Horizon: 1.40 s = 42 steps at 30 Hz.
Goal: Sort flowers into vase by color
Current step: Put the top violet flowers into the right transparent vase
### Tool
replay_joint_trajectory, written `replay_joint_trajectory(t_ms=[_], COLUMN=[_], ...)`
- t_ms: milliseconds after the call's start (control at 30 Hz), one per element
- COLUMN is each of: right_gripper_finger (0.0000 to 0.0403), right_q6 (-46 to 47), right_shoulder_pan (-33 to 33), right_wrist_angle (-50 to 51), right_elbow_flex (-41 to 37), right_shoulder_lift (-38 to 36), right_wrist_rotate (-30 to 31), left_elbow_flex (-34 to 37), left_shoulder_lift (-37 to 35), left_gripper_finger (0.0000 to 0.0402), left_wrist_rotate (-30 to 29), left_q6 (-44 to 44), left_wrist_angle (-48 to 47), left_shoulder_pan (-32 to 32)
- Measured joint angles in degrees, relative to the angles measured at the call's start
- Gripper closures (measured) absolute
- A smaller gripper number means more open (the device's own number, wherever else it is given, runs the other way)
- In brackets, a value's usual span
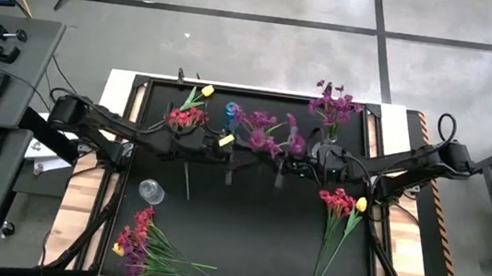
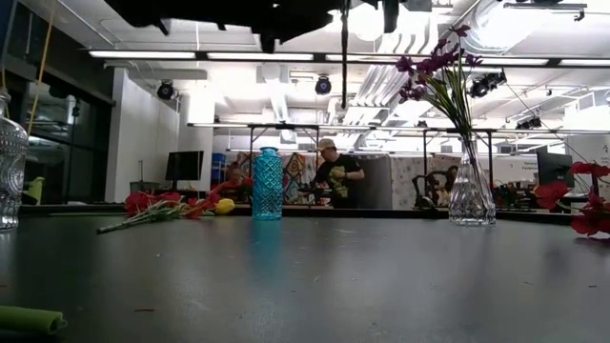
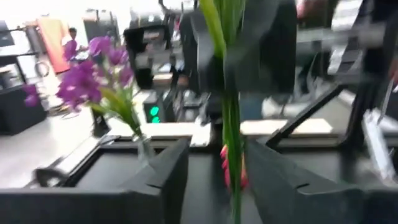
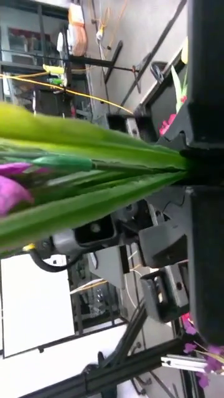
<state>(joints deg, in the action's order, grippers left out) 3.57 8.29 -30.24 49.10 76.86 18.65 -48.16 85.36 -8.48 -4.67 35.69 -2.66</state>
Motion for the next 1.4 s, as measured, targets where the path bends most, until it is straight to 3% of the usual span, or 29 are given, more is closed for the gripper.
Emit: replay_joint_trajectory(t_ms=[167, 267, 333, 467, 633, 767, 867, 1067, 1400], right_gripper_finger=[0.0401, 0.0402, 0.0402, 0.0402, 0.0402, 0.0402, 0.0402, 0.0403, 0.0403], right_q6=[-0.95, -0.61, 0.92, 6.07, 13.8, 15.3, 12.12, 1.75, 1.78], right_shoulder_pan=[0.22, 1.35, 2.78, 6.31, 10.66, 10.3, 9.34, 7.78, 2.74], right_wrist_angle=[8.8, 17.2, 22.0, 31.46, 38.44, 38.18, 36.25, 28.94, 27.13], right_elbow_flex=[0.0, 0.0, -0.45, -3.13, -8.98, -11.25, -11.32, -11.32, -11.34], right_shoulder_lift=[-5.42, -9.47, -11.66, -15.2, -19.83, -23.56, -24.93, -25.85, -25.86], right_wrist_rotate=[4.05, 8.52, 12.42, 22.25, 39.68, 53.97, 61.3, 66.85, 66.89], left_elbow_flex=[0.03, 2.53, 6.61, 17.26, 26.66, 27.43, 27.43, 27.43, 27.43], left_shoulder_lift=[-6.77, -10.18, -11.9, -14.29, -14.48, -15.27, -15.29, -15.29, -15.29], left_gripper_finger=[0.0215, 0.0209, 0.0208, 0.0208, 0.0208, 0.0208, 0.0208, 0.0208, 0.0208], left_wrist_rotate=[-2.66, -2.67, -2.7, -3.38, -8.44, -9.08, -9.13, -9.17, -9.39], left_q6=[-1.86, -1.49, -1.42, 1.06, 1.99, -0.28, -0.98, -1.03, -0.11], left_wrist_angle=[-15.95, -18.29, -14.99, 1.53, 19.57, 22.12, 22.53, 22.54, 22.44], left_shoulder_pan=[0.02, -0.31, -1.06, -2.48, -5.18, -7.51, -9.13, -11.58, -14.63])
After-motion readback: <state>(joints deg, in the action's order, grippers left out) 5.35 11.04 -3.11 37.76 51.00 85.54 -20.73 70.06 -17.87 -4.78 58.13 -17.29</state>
